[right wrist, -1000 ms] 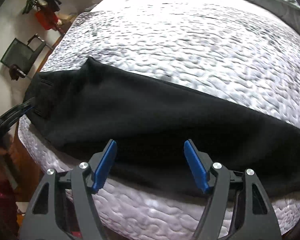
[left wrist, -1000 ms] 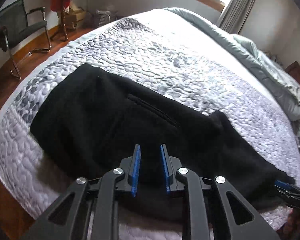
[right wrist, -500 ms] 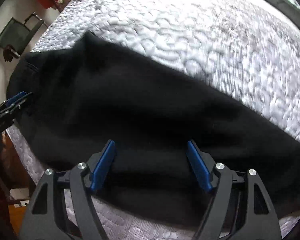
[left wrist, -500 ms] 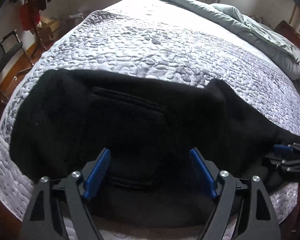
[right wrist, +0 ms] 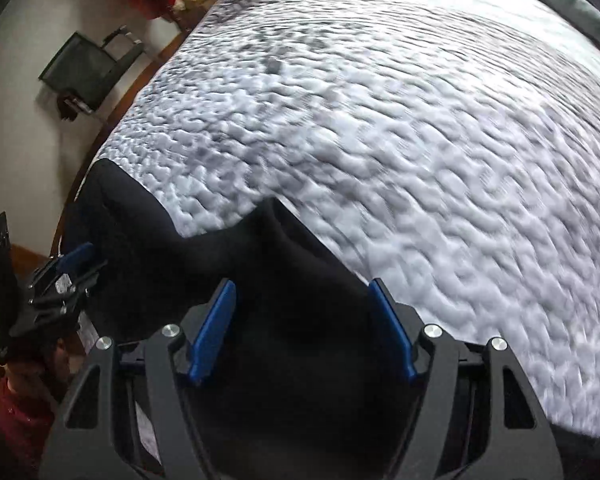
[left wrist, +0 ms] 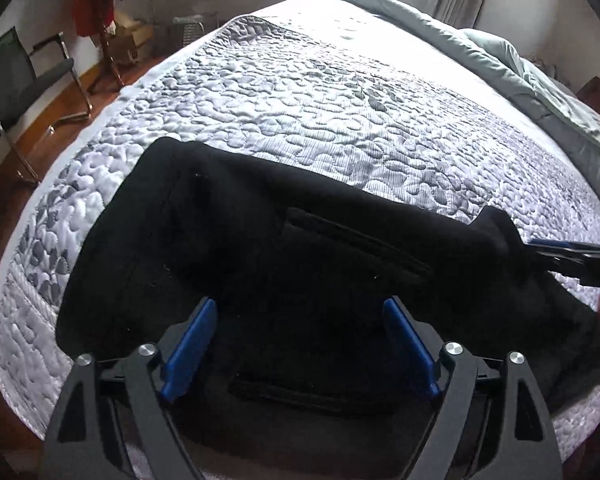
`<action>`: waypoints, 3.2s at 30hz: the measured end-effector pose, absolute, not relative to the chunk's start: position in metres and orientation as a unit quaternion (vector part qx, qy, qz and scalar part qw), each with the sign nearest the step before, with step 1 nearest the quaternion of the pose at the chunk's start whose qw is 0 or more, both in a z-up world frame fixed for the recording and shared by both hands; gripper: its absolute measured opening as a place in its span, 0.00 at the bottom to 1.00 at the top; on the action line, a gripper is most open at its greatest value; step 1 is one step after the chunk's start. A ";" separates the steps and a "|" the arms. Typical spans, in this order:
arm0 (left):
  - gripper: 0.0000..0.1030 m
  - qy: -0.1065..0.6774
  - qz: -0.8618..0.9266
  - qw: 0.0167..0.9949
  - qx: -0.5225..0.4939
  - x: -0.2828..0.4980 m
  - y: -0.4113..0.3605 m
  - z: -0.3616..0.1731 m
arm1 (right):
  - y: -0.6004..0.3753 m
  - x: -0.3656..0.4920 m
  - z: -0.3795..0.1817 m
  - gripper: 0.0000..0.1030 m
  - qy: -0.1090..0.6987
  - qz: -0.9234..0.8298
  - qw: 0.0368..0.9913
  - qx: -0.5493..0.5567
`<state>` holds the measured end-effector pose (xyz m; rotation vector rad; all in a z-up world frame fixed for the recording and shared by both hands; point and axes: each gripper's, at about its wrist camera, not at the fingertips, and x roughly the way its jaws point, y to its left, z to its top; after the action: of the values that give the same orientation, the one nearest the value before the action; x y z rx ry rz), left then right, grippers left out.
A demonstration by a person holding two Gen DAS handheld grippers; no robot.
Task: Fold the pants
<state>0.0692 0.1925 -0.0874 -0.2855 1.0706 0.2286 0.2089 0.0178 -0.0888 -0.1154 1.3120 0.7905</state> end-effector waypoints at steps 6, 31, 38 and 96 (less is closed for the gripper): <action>0.86 0.510 0.106 0.838 -0.165 0.073 0.202 -0.089 | 0.040 0.217 -0.103 0.23 0.608 0.395 0.688 -0.034; 0.89 0.521 0.156 0.808 -0.228 -0.003 0.233 -0.068 | -0.067 0.140 -0.060 0.33 0.556 0.325 0.765 0.004; 0.69 0.520 0.148 0.795 -0.275 0.006 0.235 -0.091 | -0.135 0.090 -0.094 0.34 0.593 0.271 0.756 0.055; 0.70 0.537 -0.014 0.833 -0.128 0.063 -0.014 -0.068 | -0.549 0.050 -0.081 0.11 0.514 -0.086 0.811 0.265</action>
<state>0.0631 -0.0142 -0.0679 -0.2720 1.1388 -0.0296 0.0497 -0.5495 -0.0810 0.5665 1.0971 -0.1844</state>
